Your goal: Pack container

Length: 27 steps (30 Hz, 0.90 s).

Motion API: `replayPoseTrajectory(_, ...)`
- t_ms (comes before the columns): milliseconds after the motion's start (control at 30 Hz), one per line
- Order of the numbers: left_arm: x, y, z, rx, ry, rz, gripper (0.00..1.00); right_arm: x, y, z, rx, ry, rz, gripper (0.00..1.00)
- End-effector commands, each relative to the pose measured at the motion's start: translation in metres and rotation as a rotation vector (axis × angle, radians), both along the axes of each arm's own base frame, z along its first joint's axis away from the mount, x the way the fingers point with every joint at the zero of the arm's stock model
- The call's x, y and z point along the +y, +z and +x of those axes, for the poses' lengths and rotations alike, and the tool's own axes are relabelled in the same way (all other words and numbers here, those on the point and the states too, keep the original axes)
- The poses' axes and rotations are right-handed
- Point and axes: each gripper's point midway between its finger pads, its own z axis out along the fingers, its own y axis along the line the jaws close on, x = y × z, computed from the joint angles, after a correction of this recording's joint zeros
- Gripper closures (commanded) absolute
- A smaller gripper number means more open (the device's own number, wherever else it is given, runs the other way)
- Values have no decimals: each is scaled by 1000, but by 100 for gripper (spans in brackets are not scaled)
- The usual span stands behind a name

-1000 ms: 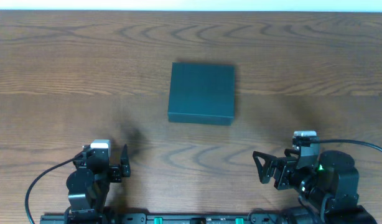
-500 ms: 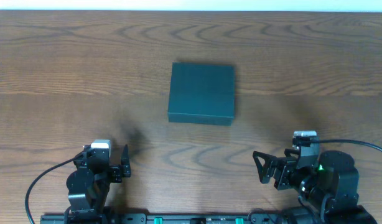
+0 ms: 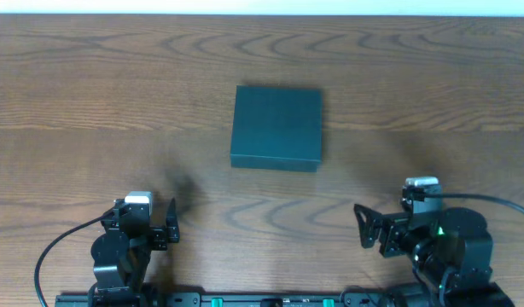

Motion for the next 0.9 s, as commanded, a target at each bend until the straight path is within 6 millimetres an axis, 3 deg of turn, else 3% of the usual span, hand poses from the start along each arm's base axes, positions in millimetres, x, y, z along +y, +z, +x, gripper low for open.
replayPoseTrajectory(0, -2, -4, 0, 2, -17, 9, 5, -27, -8, 6, -115, -34, -208, 1)
replayPoseTrajectory(100, -2, -4, 0, 3, -17, 9, 5, -36, -23, 9, -177, -74, -241, 1)
replayPoseTrajectory(300, -2, -4, 0, 3, -17, 9, 4, -33, -71, 15, -219, -97, -190, 1)
replayPoseTrajectory(600, -2, -4, 0, 3, -17, 9, 5, -20, -109, 11, -178, -31, -162, 1)
replayPoseTrajectory(867, -2, -4, 0, 2, -17, 9, 5, -20, -108, 11, -179, -32, -163, 1)
